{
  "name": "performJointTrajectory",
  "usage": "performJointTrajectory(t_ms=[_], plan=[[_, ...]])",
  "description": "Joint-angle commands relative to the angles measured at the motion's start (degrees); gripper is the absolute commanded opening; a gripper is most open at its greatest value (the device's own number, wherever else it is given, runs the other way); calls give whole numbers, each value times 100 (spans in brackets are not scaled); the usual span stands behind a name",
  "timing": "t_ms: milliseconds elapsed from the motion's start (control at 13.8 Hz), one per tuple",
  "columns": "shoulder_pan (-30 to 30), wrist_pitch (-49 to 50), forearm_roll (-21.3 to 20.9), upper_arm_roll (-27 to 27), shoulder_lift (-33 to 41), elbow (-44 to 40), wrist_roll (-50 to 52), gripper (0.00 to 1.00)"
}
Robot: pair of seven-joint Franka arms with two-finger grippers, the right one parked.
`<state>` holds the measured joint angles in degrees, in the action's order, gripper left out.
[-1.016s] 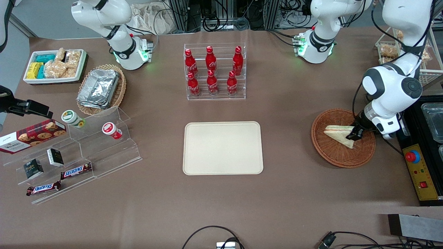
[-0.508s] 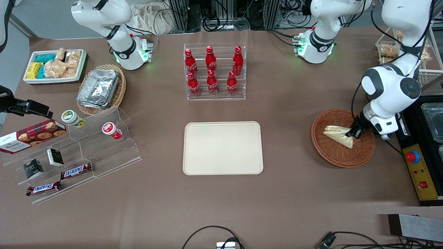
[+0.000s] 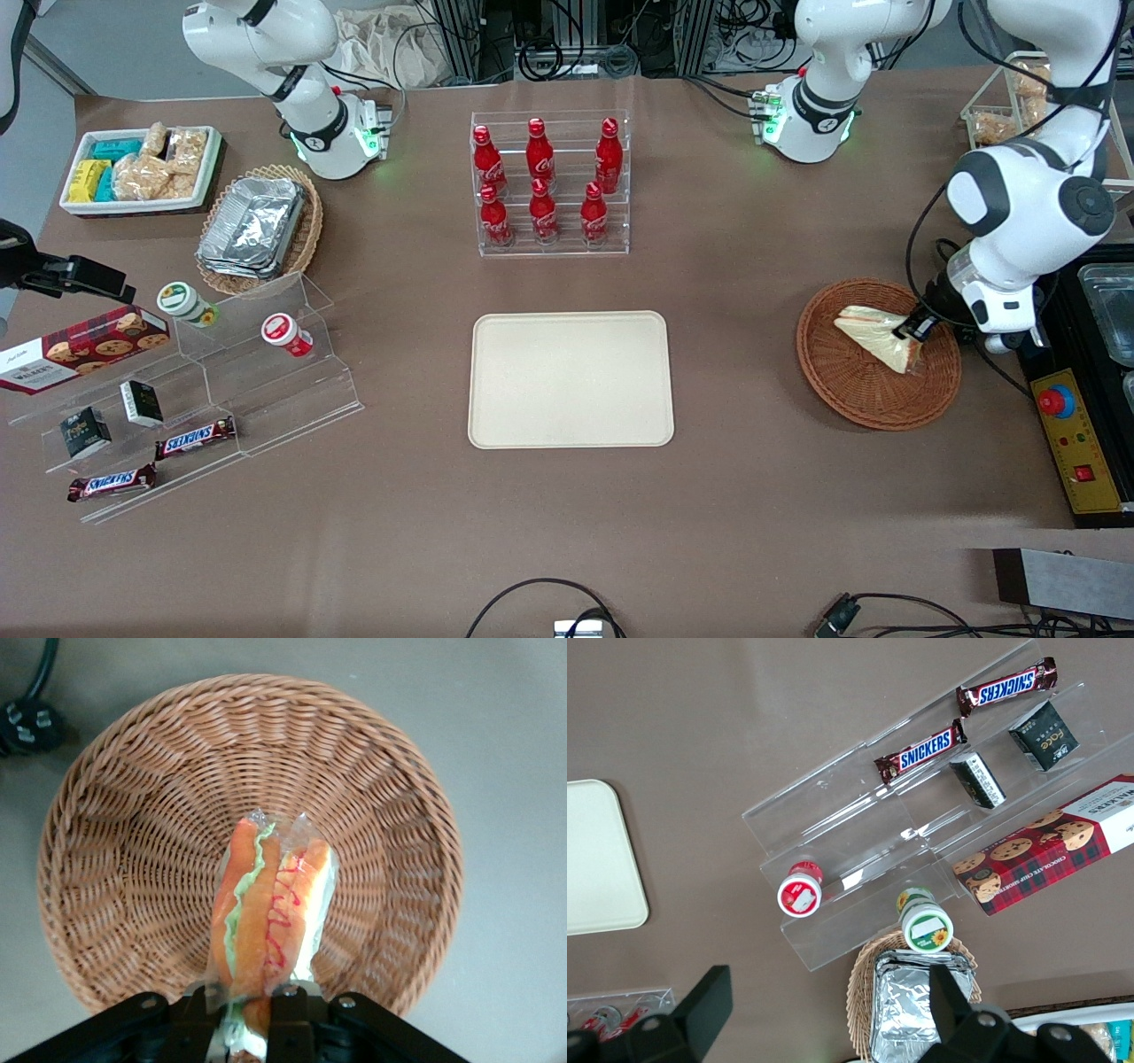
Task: Place sandwich from basket to tray
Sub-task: 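Lift the sandwich and carry it with the left gripper over the tray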
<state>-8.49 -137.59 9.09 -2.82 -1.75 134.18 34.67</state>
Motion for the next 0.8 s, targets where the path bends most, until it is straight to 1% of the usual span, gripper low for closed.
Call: performJointTrajectory(t_ms=[0,145,290,508,653,725], plan=[[40,862,-117,-113,210,-557,-468,10],[49,1539,-424,-271,201,-1120,-593,10],[49,1962,-487,-648,123,-1673,-576,10],[49,2113,-522,-1211,-71,-2132,-531,10],[58,2200,-705,-1571,-132,-2334,-523,10],[58,2375,-846,-1738,-272,-2579,-514,10]])
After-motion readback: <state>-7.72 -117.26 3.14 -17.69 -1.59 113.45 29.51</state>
